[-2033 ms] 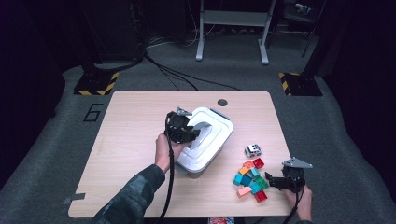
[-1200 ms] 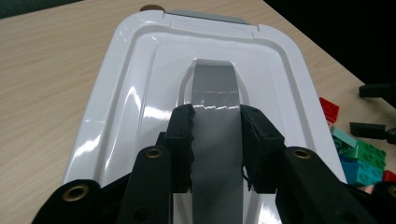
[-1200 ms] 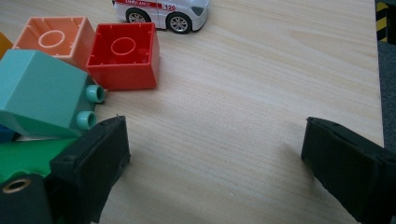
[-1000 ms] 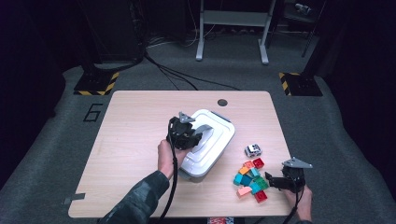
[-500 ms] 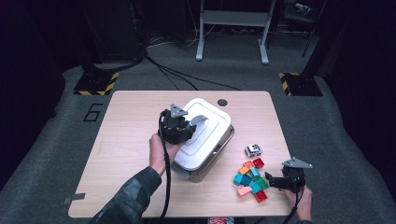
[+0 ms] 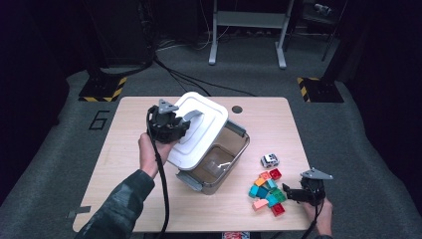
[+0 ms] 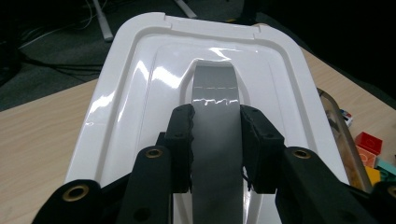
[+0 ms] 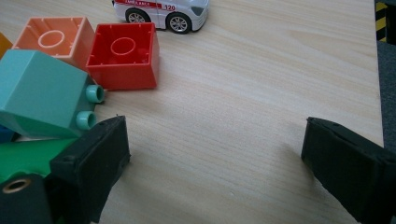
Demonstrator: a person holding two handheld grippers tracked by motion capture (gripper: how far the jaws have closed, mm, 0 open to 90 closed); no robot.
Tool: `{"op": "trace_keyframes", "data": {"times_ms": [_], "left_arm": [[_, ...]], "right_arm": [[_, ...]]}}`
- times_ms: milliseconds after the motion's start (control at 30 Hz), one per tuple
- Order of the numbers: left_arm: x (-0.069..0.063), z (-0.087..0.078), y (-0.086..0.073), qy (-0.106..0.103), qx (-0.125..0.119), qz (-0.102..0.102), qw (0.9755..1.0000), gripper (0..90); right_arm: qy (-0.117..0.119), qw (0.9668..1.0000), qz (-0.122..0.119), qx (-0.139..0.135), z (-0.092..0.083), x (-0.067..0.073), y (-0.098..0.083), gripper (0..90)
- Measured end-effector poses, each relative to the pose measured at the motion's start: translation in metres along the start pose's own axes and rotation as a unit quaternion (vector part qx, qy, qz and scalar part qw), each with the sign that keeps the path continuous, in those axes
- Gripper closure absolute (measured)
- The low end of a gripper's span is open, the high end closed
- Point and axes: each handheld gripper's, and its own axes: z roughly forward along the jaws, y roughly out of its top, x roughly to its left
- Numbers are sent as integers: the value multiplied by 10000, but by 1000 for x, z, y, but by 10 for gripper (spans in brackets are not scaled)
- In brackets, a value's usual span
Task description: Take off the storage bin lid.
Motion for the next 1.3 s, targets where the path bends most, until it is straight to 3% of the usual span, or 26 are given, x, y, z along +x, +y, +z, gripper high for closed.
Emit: {"op": "trace_keyframes", "data": {"times_ms": [600, 900, 1300], "left_arm": [[57, -17, -10, 620, 37, -256, 9977, 667], [82, -20, -21, 916, 6, -464, 9947, 668], [113, -12, -42, 1194, 234, -798, 9894, 667]], "right_arm": [[16, 10000, -27, -9, 0, -1, 0, 69], [12, 10000, -30, -10, 0, -1, 0, 69], [9, 10000, -27, -11, 0, -1, 0, 69]]}}
